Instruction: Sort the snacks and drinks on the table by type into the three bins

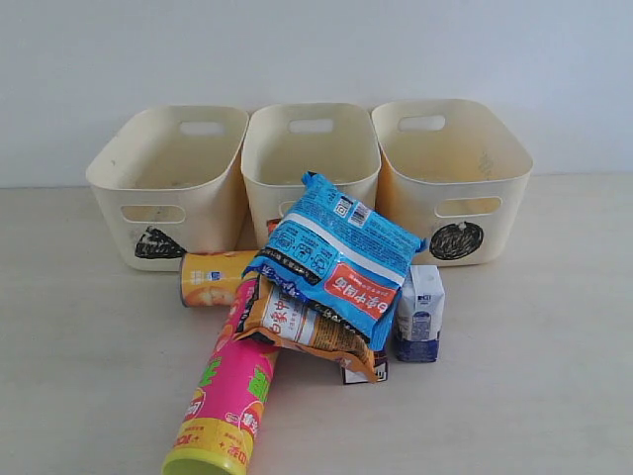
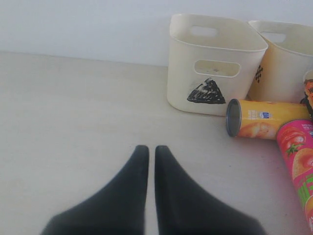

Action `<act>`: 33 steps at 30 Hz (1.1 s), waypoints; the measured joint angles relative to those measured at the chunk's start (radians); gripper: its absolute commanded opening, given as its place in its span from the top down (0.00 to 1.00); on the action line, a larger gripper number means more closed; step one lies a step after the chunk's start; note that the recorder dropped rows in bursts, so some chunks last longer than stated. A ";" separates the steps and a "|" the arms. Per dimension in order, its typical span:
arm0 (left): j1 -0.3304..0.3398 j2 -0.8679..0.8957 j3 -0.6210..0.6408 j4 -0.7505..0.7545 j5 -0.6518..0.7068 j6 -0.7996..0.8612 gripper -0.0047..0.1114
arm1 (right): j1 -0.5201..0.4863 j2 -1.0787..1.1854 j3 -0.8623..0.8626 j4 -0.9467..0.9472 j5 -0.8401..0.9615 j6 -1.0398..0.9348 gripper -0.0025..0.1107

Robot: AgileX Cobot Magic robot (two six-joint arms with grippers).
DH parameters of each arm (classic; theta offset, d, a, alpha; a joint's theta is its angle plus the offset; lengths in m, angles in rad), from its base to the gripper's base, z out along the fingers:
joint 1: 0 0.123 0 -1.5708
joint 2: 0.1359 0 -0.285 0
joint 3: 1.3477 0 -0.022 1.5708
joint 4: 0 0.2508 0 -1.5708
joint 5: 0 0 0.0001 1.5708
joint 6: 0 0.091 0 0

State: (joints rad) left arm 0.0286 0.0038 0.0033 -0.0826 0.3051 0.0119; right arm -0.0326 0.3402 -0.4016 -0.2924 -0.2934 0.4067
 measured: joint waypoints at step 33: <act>0.000 0.000 0.000 0.000 0.000 0.000 0.93 | 0.625 1.036 -0.591 0.473 0.844 -0.930 0.97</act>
State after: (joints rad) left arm 0.0286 0.0038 0.0033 -0.0826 0.3051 0.0119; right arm 0.5920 1.3761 -0.9928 0.1802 0.5510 -0.5228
